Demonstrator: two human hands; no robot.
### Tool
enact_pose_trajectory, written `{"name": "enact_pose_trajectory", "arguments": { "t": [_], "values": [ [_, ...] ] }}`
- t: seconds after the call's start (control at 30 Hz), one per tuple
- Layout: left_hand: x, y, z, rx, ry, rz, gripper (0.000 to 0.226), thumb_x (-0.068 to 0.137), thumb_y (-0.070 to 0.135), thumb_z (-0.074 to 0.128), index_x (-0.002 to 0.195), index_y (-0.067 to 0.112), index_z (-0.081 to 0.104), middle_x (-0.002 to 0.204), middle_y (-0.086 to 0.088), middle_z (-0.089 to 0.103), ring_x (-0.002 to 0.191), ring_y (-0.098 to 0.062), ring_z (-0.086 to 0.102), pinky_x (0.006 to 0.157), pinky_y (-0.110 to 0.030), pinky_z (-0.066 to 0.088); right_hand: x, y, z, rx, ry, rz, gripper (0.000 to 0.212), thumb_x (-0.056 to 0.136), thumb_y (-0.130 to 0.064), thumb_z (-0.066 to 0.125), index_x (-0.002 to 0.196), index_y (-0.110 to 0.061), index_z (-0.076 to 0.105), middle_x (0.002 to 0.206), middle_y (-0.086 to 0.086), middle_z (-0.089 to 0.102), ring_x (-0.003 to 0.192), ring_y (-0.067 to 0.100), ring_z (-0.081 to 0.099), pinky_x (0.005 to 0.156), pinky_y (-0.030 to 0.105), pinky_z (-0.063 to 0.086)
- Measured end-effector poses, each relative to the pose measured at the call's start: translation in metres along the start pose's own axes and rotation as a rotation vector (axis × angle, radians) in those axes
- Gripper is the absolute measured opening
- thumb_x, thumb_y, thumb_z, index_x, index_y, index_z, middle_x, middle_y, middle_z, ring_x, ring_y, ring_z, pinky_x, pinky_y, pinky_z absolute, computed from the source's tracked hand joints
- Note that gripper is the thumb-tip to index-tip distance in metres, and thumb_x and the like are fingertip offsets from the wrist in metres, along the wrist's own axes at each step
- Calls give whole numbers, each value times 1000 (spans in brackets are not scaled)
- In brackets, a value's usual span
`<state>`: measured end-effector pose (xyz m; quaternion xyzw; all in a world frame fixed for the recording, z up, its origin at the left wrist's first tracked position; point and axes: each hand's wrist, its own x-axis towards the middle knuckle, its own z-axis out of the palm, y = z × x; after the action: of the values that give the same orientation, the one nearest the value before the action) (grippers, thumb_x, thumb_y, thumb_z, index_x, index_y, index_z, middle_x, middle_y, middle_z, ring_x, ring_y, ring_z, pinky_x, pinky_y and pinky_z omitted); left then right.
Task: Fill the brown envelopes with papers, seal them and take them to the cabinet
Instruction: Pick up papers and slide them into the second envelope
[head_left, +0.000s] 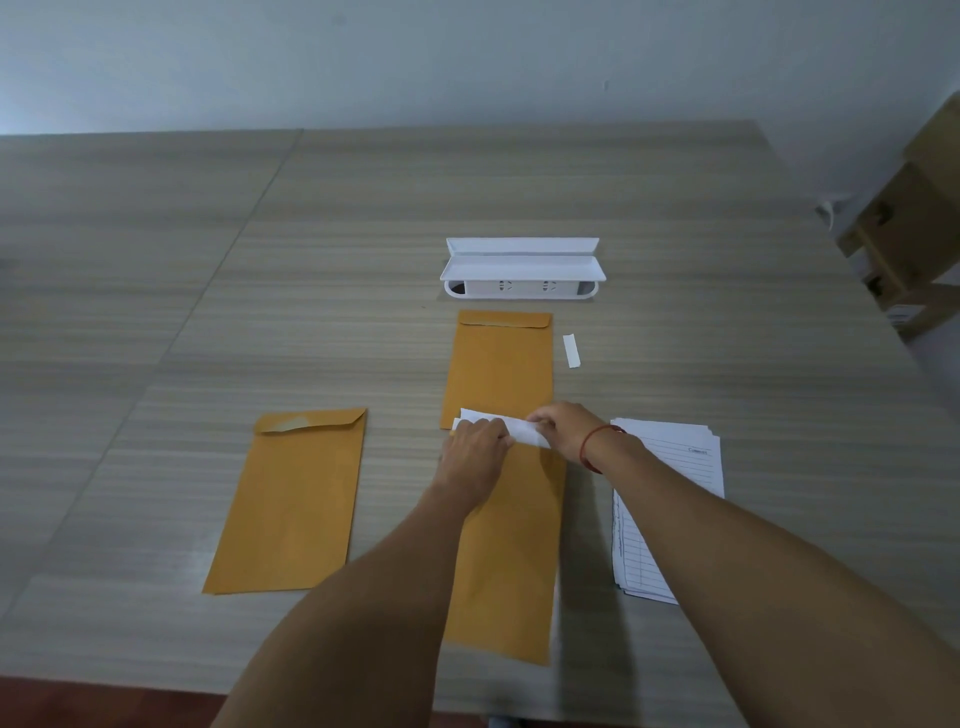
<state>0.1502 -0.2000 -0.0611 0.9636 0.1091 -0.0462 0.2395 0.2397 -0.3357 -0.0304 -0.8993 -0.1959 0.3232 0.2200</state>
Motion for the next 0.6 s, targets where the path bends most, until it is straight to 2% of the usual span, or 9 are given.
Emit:
{"name": "enact_pose_trajectory", "arguments": {
  "t": [0.07, 0.27, 0.47, 0.6],
  "values": [
    [0, 1, 0, -14, 1, -5, 29, 101, 28, 39, 102, 7, 59, 105, -8, 62, 100, -28, 50, 80, -39, 39, 1, 1, 4, -24, -30, -13, 33, 101, -23, 41, 124, -16, 63, 127, 8, 63, 114, 26, 59, 100, 41, 46],
    [-2, -4, 7, -24, -15, -26, 29, 101, 29, 40, 101, 8, 59, 105, -9, 62, 102, -31, 52, 82, -40, 40, 3, 3, 4, -116, -28, 18, 33, 100, -20, 45, 128, -25, 61, 131, 3, 61, 121, 26, 55, 104, 41, 43],
    [-5, -3, 12, -34, 50, -3, 30, 101, 30, 42, 103, 8, 61, 112, -9, 53, 109, -25, 49, 87, -39, 43, 4, 2, 10, -234, -103, 1, 34, 101, -17, 41, 128, -22, 61, 128, 3, 61, 121, 28, 54, 102, 37, 41],
    [-7, -5, 12, 68, 79, 5, 30, 102, 34, 36, 113, 17, 59, 127, 2, 47, 122, -17, 39, 99, -34, 31, 5, 5, 8, -314, -90, -30, 41, 101, -9, 36, 127, -25, 61, 122, 3, 62, 116, 28, 54, 106, 38, 36]
  ]
}}
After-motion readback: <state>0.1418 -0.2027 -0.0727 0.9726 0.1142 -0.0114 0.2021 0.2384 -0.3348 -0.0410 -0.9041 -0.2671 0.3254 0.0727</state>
